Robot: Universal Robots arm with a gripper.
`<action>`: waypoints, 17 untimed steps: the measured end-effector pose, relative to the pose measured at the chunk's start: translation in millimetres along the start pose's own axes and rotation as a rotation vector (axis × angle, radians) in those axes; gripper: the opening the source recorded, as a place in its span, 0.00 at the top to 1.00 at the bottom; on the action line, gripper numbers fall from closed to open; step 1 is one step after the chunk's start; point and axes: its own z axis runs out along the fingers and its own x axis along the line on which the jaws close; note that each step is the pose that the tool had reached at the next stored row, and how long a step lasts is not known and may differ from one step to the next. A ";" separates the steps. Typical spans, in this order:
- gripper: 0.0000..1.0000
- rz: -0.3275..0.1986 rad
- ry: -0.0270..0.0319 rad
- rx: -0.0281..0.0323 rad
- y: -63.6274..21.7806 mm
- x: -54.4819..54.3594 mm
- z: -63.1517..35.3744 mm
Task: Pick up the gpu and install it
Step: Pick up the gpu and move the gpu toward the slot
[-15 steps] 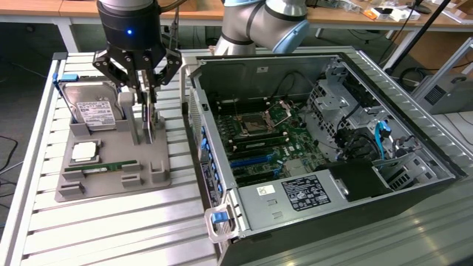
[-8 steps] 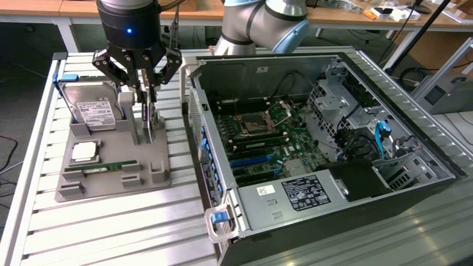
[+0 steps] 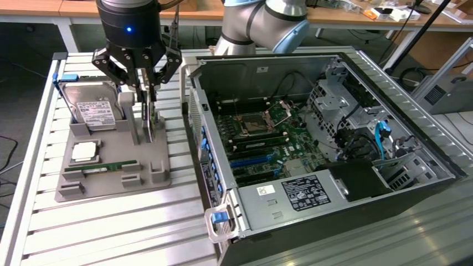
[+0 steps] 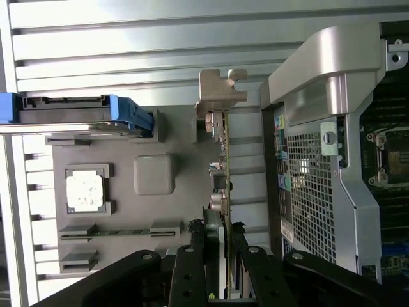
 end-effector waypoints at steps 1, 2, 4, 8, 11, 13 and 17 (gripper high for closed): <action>0.73 0.000 -0.0001 0.0000 0.0 0.0 -0.2; 0.73 0.000 -0.0001 -0.0001 0.0 0.0 -0.3; 0.73 0.000 0.0000 0.0000 0.0 0.0 -0.7; 0.73 0.000 0.0000 0.0000 0.1 0.0 -1.5; 0.73 0.000 0.0000 0.0000 0.1 -0.1 -2.0; 0.73 0.000 0.0000 0.0000 0.1 -0.1 -2.3; 0.73 0.000 0.0000 0.0000 0.1 -0.1 -2.9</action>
